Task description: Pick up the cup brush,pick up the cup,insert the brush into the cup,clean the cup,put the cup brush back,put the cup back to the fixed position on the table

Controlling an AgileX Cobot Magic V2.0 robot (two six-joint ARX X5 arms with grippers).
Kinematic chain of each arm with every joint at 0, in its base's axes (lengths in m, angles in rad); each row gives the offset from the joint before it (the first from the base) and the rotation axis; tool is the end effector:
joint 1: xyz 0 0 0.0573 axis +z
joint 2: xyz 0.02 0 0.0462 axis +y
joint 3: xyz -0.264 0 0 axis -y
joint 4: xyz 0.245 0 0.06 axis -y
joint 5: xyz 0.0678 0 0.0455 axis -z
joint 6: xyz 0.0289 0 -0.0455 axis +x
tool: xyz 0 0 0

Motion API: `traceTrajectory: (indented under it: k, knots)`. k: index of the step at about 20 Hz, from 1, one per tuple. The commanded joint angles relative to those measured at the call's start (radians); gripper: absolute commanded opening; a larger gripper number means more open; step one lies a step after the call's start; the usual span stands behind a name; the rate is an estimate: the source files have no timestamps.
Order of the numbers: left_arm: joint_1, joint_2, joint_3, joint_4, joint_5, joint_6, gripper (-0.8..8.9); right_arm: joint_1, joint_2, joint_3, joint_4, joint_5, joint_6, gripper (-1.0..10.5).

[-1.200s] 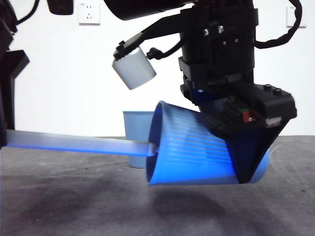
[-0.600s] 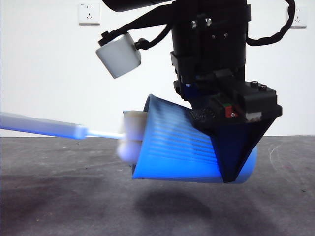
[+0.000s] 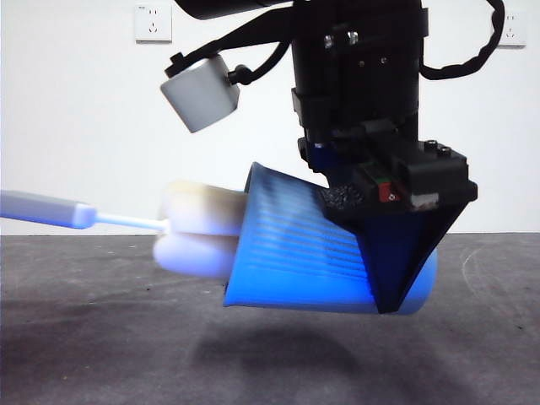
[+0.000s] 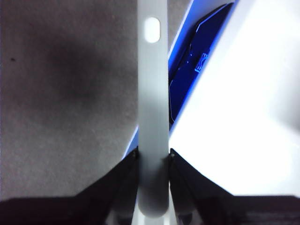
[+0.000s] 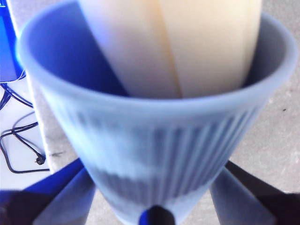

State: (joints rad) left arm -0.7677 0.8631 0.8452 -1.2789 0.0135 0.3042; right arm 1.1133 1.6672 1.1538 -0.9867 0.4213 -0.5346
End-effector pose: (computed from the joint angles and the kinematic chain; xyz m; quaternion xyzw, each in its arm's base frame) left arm 0.0865 -0.0840 0.2666 0.3315 0.5090 -0.3850 0.6948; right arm 0.1409 0.2594 0.2043 -0.6382 0.4077 0.3689 0.5389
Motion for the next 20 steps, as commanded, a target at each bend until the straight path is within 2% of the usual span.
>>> traceTrajectory:
  k: [1, 12, 17, 20]
  knots:
    - [0.003, 0.023, 0.000, 0.041, 0.039, 0.012, -0.09, 0.005, 0.006, 0.003, 0.003, -0.002, 0.010, -0.2]
    - [-0.043, 0.261, 0.000, 0.272, 0.099, 0.014, -0.09, 0.005, 0.006, 0.003, 0.056, -0.026, 0.010, -0.2]
    - [-0.045, 0.273, 0.000, 0.239, 0.089, 0.013, -0.09, 0.005, 0.006, 0.003, 0.052, -0.025, 0.010, -0.2]
    - [-0.044, 0.256, 0.000, 0.187, 0.025, -0.008, -0.09, 0.005, 0.006, 0.003, 0.047, -0.024, 0.011, -0.2]
